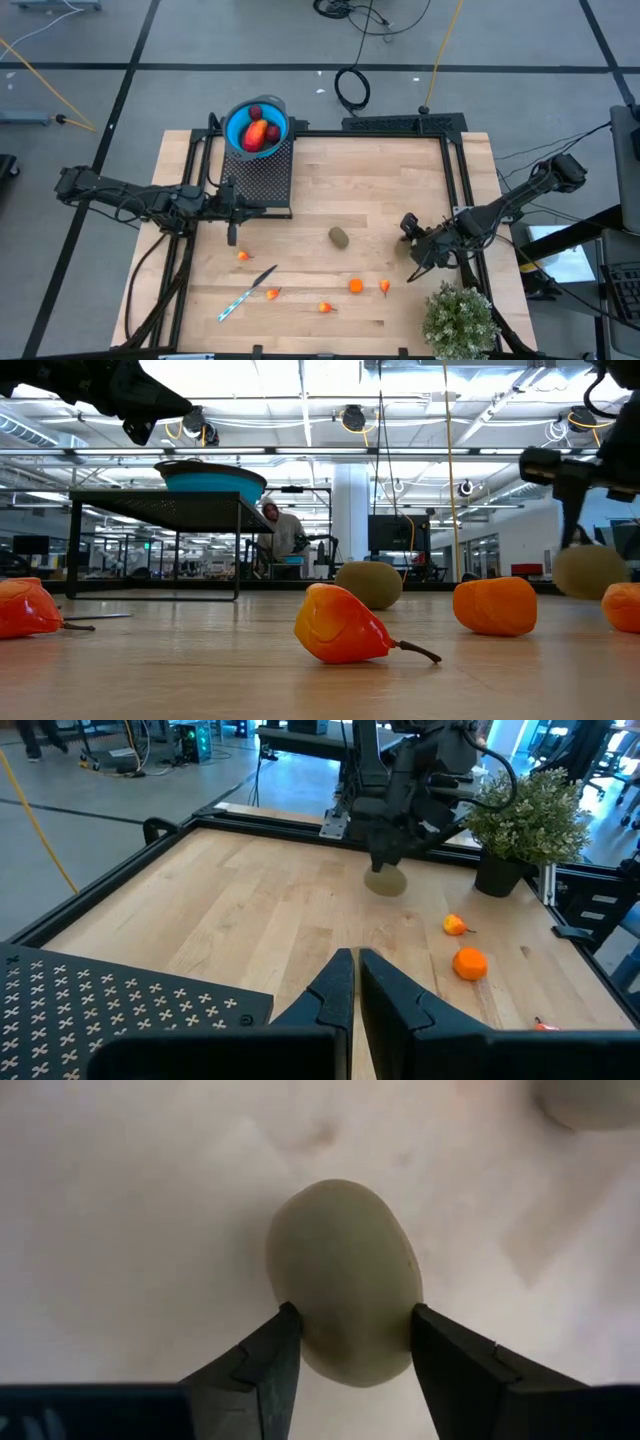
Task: Pick & Place Fruit
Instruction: Put the right kiwi into the blue strainer bowl on the shelf
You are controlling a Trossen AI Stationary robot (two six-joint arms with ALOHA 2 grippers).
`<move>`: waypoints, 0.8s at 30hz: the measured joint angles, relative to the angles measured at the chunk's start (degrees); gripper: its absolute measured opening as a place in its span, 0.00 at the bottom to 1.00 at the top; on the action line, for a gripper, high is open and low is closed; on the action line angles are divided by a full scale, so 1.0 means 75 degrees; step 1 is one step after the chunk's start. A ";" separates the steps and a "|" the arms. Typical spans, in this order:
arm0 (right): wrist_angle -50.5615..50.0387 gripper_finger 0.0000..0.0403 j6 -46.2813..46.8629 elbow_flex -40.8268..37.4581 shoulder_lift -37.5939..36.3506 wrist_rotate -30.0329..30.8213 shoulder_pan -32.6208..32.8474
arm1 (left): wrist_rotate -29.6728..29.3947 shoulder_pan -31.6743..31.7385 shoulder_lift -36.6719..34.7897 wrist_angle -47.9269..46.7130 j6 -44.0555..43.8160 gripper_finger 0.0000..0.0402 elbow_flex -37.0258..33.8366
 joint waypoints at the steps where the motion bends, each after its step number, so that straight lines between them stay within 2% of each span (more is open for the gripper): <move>1: 0.0005 0.41 -0.0006 0.0021 -0.0040 0.0202 0.0001 | 0.0000 0.0000 0.0000 0.0000 0.0001 0.05 0.0000; 13: 0.0252 0.41 -0.0680 0.0109 -0.0923 0.3140 -0.0002 | -0.0003 0.0003 0.0000 0.0009 -0.0004 0.05 0.0000; 18: 0.1522 0.41 -0.1367 0.0112 -0.1352 0.4143 -0.0002 | -0.0015 0.0006 0.0000 0.0012 0.0001 0.05 0.0000; 24: 0.3544 0.41 -0.1492 0.0112 -0.1775 0.4326 -0.0002 | -0.0077 0.0006 -0.0001 0.0016 0.0133 0.05 0.0000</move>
